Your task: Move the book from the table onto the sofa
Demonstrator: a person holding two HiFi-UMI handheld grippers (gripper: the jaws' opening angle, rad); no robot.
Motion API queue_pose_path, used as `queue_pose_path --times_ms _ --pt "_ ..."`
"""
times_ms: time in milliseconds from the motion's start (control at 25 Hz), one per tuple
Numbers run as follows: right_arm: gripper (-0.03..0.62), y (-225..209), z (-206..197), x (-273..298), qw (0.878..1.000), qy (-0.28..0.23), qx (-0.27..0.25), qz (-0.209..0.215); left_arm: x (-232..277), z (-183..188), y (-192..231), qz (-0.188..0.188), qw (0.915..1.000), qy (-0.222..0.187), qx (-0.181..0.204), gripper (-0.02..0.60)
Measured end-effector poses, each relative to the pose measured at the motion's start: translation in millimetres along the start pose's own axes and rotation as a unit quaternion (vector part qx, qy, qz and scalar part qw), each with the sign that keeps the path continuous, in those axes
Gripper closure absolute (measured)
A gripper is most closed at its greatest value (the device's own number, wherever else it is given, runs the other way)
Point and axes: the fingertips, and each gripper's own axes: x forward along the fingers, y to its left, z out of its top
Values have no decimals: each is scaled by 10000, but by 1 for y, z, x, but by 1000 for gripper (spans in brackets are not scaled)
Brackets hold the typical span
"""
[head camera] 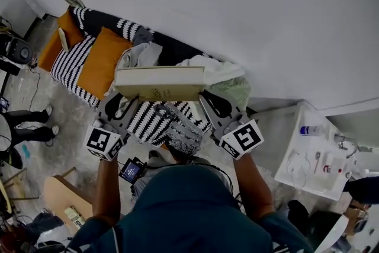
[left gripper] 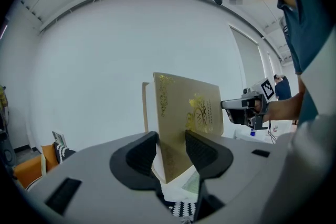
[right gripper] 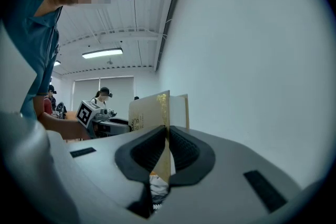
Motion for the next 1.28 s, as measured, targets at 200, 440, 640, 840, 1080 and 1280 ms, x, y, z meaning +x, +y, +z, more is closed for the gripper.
queue_pose_path --times_ms 200,440,640,840,1080,1280 --pt "563 -24 -29 18 9997 94 212 122 21 -21 12 177 9996 222 -12 405" --pt "563 -45 -72 48 9979 242 599 63 45 -57 37 156 9985 499 -138 405" --pt "563 -61 -110 73 9954 434 852 -78 65 -91 60 21 9969 729 -310 405" --pt "563 -66 -147 89 9915 732 1052 -235 82 -123 78 -128 9944 960 -418 405" --pt "563 -74 -199 115 9849 1066 1298 -420 101 -175 104 -303 9903 1221 -594 406" --pt "563 -79 -245 140 9786 1347 1439 -583 115 -225 127 -395 9860 1369 -869 405"
